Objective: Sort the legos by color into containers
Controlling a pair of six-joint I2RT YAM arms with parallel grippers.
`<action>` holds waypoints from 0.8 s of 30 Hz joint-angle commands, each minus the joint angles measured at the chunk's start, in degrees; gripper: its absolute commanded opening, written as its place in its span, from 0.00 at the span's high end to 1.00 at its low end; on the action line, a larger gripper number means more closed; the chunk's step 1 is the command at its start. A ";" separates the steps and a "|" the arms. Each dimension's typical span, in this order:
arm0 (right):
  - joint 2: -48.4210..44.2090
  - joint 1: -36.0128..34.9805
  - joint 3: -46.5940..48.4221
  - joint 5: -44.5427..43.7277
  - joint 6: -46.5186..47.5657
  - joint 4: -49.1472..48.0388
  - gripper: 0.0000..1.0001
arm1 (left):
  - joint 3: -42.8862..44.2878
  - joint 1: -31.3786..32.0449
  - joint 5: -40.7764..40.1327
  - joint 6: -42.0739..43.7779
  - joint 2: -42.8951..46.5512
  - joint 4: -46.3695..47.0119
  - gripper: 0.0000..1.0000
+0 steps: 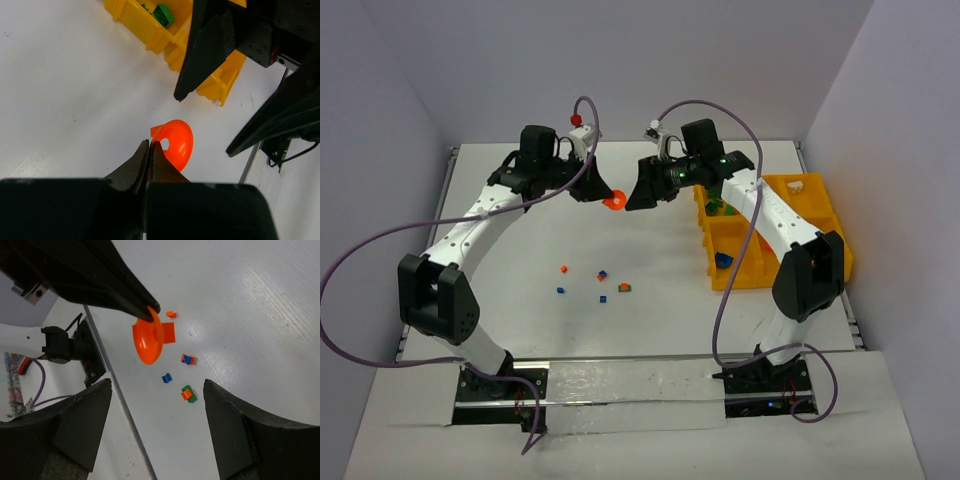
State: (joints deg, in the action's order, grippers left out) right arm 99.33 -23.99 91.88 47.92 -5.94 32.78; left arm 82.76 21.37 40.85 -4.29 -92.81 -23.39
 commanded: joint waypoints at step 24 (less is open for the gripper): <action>6.31 -2.82 7.54 6.49 -3.09 -2.47 0.93 | 1.75 6.22 -1.88 2.48 -0.29 2.53 1.00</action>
State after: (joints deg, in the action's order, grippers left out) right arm 105.47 -25.06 93.50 50.36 -11.15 29.26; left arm 80.41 25.17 38.89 -5.08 -92.74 -20.77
